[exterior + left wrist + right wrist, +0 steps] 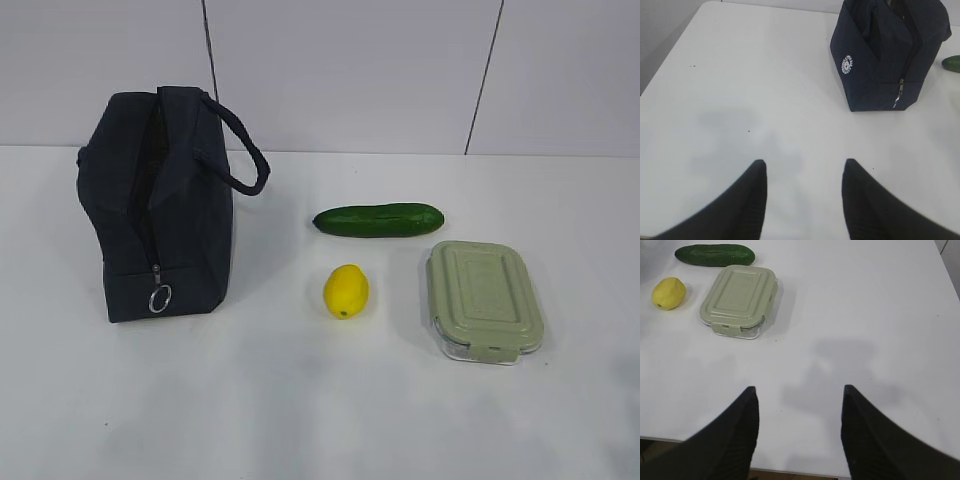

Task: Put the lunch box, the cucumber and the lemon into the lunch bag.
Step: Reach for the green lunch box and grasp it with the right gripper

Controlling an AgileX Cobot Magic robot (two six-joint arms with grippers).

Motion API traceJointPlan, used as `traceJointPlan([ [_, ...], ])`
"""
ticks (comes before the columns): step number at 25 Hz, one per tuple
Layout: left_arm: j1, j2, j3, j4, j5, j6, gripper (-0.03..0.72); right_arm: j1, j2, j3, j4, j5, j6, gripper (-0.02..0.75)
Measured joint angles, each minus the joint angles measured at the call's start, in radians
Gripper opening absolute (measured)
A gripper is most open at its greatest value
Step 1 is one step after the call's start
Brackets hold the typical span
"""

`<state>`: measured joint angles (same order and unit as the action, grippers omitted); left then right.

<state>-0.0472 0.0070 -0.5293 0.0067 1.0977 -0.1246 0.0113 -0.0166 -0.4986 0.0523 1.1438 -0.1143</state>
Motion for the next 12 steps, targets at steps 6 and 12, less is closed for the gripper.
traceJointPlan([
  [6,0.000,0.000,0.000,0.000,0.000,0.000,0.340,0.000,0.000,0.000,0.000,0.000,0.000,0.423],
  [12,0.000,0.000,0.000,0.000,0.000,0.000,0.340,0.000,0.000,0.000,0.000,0.000,0.000,0.424],
])
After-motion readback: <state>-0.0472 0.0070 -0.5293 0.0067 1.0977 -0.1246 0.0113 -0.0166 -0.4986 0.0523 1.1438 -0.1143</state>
